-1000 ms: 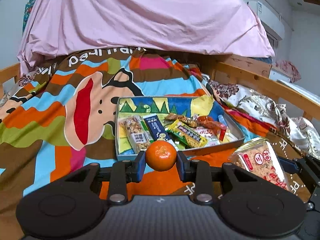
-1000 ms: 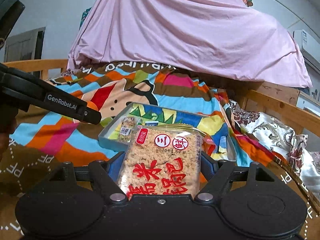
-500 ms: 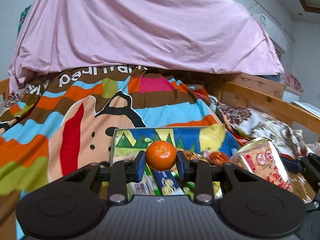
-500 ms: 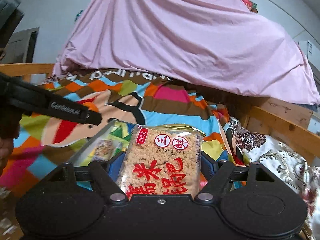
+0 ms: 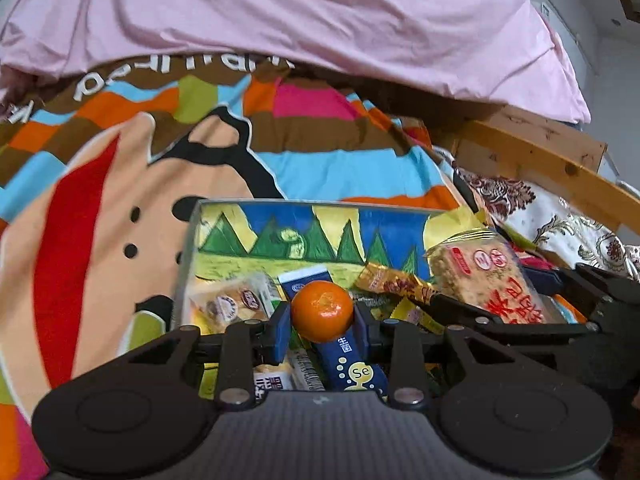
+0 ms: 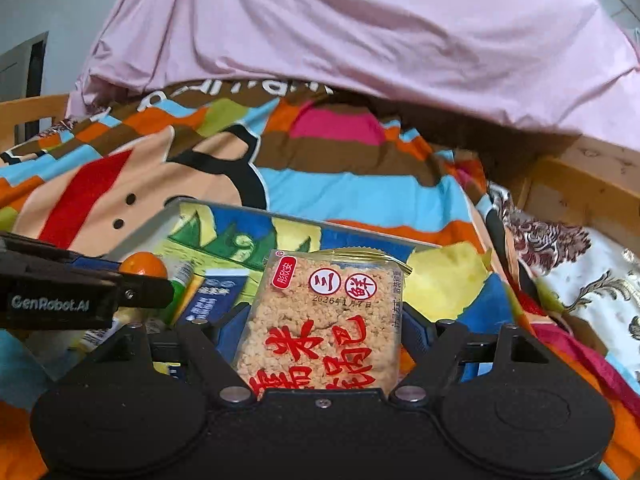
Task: Organize snacks
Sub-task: 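Carry the orange and rice-cake bag over the tray and lower them in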
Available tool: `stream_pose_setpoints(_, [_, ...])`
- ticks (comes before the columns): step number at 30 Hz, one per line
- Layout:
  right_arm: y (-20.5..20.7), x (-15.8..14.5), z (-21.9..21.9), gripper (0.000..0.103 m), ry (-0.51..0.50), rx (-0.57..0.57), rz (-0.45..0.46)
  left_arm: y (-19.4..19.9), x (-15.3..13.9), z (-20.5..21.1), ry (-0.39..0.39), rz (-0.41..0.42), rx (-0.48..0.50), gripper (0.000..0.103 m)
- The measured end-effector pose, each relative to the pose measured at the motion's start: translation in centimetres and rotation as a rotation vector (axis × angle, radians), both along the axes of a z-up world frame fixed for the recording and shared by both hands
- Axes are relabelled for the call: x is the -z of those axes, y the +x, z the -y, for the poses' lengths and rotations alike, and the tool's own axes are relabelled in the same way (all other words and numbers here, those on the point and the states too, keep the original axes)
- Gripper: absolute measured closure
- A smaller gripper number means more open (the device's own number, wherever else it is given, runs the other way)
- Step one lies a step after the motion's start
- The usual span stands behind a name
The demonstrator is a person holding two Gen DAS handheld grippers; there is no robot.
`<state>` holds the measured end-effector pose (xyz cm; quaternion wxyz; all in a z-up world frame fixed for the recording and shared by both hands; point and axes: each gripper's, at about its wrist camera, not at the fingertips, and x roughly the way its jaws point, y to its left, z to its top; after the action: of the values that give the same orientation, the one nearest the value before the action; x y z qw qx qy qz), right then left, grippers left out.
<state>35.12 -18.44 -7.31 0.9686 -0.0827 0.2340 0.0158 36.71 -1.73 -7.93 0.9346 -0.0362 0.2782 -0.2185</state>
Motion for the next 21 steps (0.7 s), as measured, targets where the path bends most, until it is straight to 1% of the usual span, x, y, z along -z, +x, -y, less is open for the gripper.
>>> stream_pose_setpoints(3, [0.7,0.4,0.3,0.025,-0.009,0.007,-0.015,0.4,0.4,0.4,0.007,-0.006,0.009,0.067])
stream_pose_setpoints(6, [1.0,0.7,0.7,0.024,0.012,0.015,-0.036,0.7,0.7,0.6,0.015,-0.014,0.013,0.067])
stream_pose_setpoints(9, [1.1,1.2,0.6,0.024,0.004,0.011,-0.051,0.9,1.1,0.7,0.019,-0.032,0.014,0.067])
stream_pose_setpoints(12, [1.0,1.4,0.6,0.016,0.001,0.006,-0.054,1.1,1.4,0.7,0.017,-0.049,0.012,0.067])
stream_pose_setpoints(13, [1.0,1.4,0.6,0.015,0.004,0.000,-0.052,1.1,1.5,0.6,0.008,-0.055,0.013,0.066])
stream_pose_setpoints(15, [0.9,1.2,0.5,0.014,0.000,0.004,-0.044,1.1,1.4,0.5,-0.003,-0.060,0.014,0.061])
stream_pose_setpoints(17, [0.8,0.9,0.7,0.014,0.004,0.007,-0.036,1.0,1.2,0.4,-0.014,-0.051,0.017,0.052])
stream_pose_setpoints(21, [0.5,0.3,1.0,0.009,0.011,0.028,-0.013,0.8,0.9,0.3,-0.022,-0.040,0.008,0.044])
